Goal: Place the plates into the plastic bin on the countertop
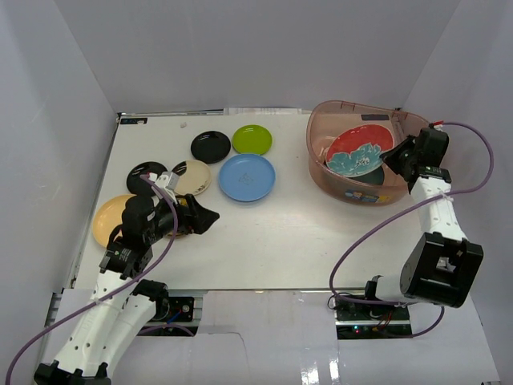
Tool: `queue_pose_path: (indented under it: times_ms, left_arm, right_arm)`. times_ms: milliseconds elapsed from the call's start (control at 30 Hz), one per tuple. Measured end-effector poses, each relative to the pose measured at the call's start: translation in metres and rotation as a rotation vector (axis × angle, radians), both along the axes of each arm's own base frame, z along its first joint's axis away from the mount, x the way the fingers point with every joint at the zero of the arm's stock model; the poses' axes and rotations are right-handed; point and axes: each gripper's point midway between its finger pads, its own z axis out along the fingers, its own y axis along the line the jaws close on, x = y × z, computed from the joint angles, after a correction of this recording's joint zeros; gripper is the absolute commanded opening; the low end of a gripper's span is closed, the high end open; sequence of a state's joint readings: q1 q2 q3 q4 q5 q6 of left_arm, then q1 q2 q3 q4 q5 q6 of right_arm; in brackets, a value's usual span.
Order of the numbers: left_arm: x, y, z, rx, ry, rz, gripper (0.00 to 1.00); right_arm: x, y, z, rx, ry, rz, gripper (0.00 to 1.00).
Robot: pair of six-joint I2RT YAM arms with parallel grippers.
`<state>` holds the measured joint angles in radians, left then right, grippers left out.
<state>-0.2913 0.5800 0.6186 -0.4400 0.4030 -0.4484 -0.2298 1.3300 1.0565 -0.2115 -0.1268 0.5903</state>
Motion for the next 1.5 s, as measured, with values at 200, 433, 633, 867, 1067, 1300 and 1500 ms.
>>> queue_pose_path:
  times_ms: [200,433,633,867,1067,1300,1500]
  left_arm:
    - [0.0,0.0,-0.001,0.0,0.002,-0.001,0.93]
    - [0.001,-0.001,-0.001,0.0,0.002,-0.001,0.93]
    - [0.002,-0.001,-0.004,0.003,0.013,-0.001,0.93]
    - [0.002,-0.001,-0.005,0.004,0.018,-0.001,0.93]
    - [0.003,-0.001,-0.007,0.007,0.025,-0.001,0.93]
    - [0.004,-0.001,-0.008,0.008,0.029,-0.001,0.93]
    - [0.004,-0.001,-0.008,0.008,0.03,0.0,0.93]
  right_arm:
    - [0.004,-0.001,-0.055,0.01,0.148,0.02,0.08]
    - [0.003,-0.004,-0.068,-0.007,0.177,0.033,0.27]
    - [0.003,-0.009,-0.075,-0.043,0.187,0.025,0.9]
    - [0.0,-0.019,-0.088,-0.103,0.244,0.02,0.9]
    - [0.0,-0.037,-0.074,-0.194,0.272,-0.028,0.9]
    - [0.012,-0.052,-0.033,-0.287,0.219,-0.041,0.97]
    - [0.015,-0.006,-0.006,-0.366,0.147,0.098,0.5]
